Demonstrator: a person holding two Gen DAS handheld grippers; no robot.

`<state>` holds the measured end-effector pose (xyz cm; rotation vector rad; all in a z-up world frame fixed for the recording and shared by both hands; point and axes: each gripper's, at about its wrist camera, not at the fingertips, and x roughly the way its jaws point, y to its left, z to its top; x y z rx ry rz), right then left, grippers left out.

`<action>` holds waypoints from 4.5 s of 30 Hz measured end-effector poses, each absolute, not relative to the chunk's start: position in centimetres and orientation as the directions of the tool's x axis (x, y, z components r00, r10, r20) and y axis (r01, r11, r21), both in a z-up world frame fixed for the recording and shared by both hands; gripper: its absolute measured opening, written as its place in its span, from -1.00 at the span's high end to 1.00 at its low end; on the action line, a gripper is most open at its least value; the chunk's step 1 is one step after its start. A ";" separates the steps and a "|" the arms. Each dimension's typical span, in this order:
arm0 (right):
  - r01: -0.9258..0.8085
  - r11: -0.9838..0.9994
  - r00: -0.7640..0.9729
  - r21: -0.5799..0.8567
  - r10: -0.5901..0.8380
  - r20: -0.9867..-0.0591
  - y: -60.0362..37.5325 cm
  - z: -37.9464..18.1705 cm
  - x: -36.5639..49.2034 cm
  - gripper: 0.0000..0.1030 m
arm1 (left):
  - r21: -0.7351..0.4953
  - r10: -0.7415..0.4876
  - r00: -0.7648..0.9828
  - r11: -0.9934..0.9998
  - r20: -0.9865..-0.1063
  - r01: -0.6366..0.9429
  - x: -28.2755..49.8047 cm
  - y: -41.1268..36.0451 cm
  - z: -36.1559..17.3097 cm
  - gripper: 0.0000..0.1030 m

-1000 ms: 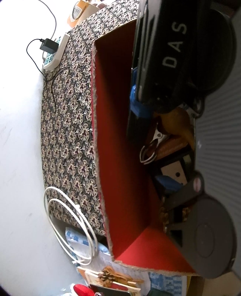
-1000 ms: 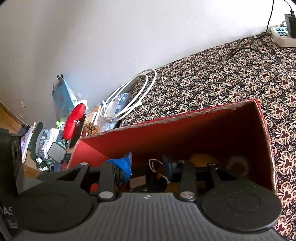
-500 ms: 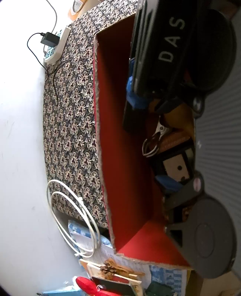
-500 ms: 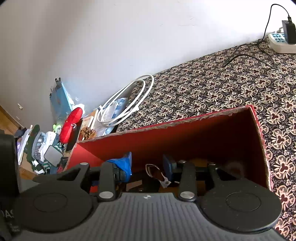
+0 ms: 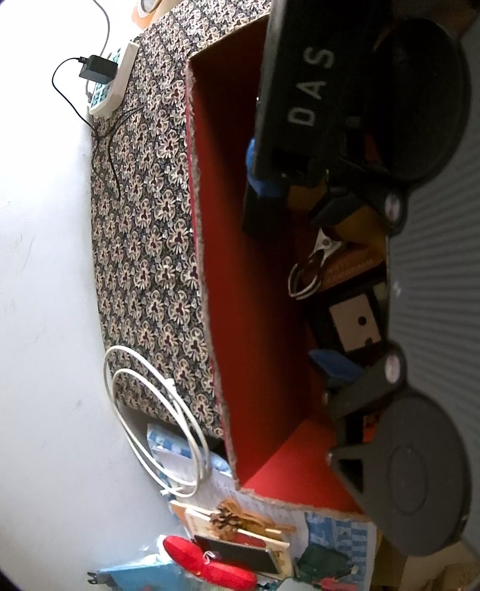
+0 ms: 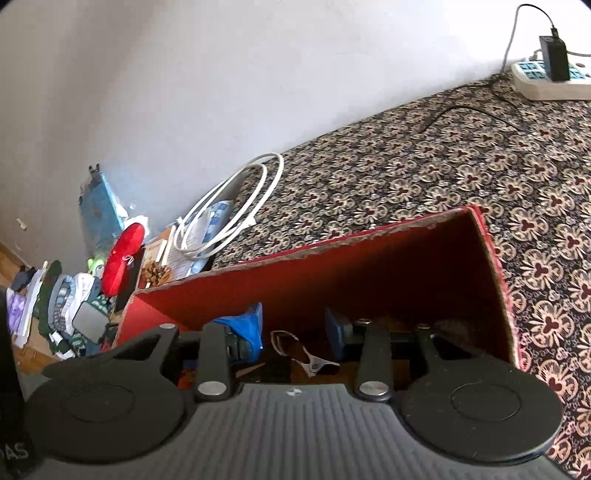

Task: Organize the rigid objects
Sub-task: 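Withdraw the right gripper from the box back toward the table, then move the right gripper to the clear plastic container and grasp its end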

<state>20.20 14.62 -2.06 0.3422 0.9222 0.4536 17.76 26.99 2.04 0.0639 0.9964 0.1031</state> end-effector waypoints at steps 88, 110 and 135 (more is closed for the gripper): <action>-0.491 0.802 0.542 0.341 0.588 -0.600 3.9 1.3 -0.9 0.59 | 0.095 0.170 0.526 0.982 -0.833 -0.166 -4.2 13.9 2.6 -0.50; -0.340 0.884 0.564 0.321 0.465 -0.682 -4.3 -1.4 -3.2 0.66 | -0.071 -0.119 0.474 0.990 -0.872 0.118 -4.2 7.1 -2.4 -0.49; -0.135 0.904 0.538 0.406 0.411 -0.736 -7.7 -3.7 -0.5 0.64 | -0.202 -0.300 0.380 0.939 -0.875 0.277 -0.4 4.4 -4.4 -0.49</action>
